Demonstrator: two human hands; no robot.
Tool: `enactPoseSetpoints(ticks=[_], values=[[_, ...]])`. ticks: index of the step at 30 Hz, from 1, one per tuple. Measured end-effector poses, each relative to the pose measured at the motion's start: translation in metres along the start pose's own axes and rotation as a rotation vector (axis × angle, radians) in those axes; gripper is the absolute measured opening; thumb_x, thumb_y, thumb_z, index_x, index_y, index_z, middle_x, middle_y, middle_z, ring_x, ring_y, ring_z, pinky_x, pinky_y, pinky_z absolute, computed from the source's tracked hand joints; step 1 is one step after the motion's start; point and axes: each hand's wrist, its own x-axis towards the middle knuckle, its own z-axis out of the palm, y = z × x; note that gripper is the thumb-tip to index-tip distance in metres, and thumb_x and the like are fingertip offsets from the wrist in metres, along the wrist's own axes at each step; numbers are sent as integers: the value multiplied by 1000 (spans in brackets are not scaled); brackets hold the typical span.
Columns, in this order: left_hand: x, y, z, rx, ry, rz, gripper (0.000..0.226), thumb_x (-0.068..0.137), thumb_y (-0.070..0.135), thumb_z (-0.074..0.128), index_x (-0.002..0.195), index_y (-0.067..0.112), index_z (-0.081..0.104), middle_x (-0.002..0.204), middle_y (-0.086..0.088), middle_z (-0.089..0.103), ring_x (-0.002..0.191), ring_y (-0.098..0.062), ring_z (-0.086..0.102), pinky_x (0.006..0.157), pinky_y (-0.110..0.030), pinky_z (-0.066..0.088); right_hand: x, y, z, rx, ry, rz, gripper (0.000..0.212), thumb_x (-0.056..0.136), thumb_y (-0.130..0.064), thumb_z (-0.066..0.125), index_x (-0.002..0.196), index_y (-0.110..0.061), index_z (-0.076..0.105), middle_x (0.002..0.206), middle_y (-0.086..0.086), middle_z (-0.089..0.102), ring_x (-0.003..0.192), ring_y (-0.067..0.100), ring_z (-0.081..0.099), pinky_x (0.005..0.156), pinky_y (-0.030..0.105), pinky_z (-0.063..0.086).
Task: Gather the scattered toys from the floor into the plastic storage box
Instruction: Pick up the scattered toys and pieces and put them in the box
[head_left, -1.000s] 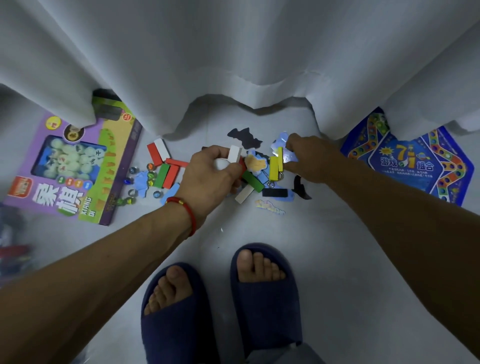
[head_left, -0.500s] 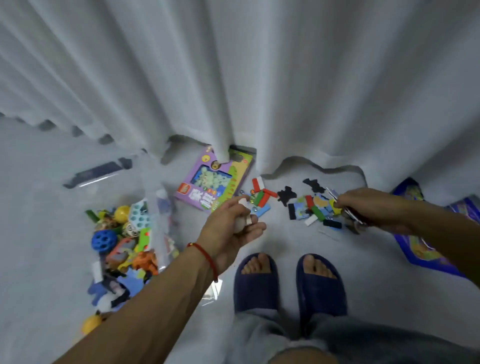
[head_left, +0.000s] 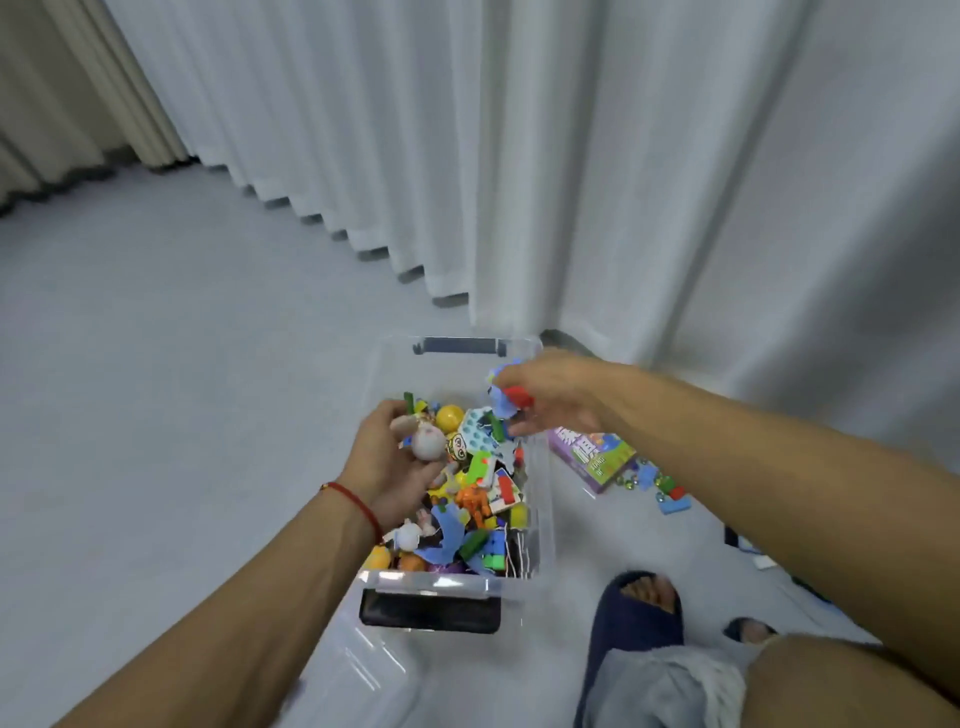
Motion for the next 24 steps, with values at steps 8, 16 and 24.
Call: enactPoseSetpoints(ticks=[8, 16, 24], values=[[26, -1, 18, 255, 67, 3, 31, 98, 28, 47, 118, 4, 48, 119, -24, 46, 107, -38, 54, 96, -44, 48, -42, 41, -78, -262, 116, -4, 28, 96, -27, 60, 121, -13, 62, 124, 8, 61, 112, 23, 60, 86, 39, 58], [59, -137, 103, 613, -198, -10, 25, 95, 18, 55, 115, 7, 63, 111, -15, 65, 95, -27, 63, 82, -38, 58, -106, 195, -232, -536, 291, 345, 23, 100, -26, 54, 115, -11, 61, 114, 11, 63, 101, 28, 63, 88, 44, 58], [128, -254, 132, 1267, -162, 22, 22, 87, 10, 59, 107, 17, 64, 114, -11, 64, 94, -24, 63, 85, -41, 58, -67, 298, -264, -1031, 54, 360, 31, 98, -34, 49, 124, -18, 53, 122, 6, 58, 103, 22, 54, 88, 32, 46]])
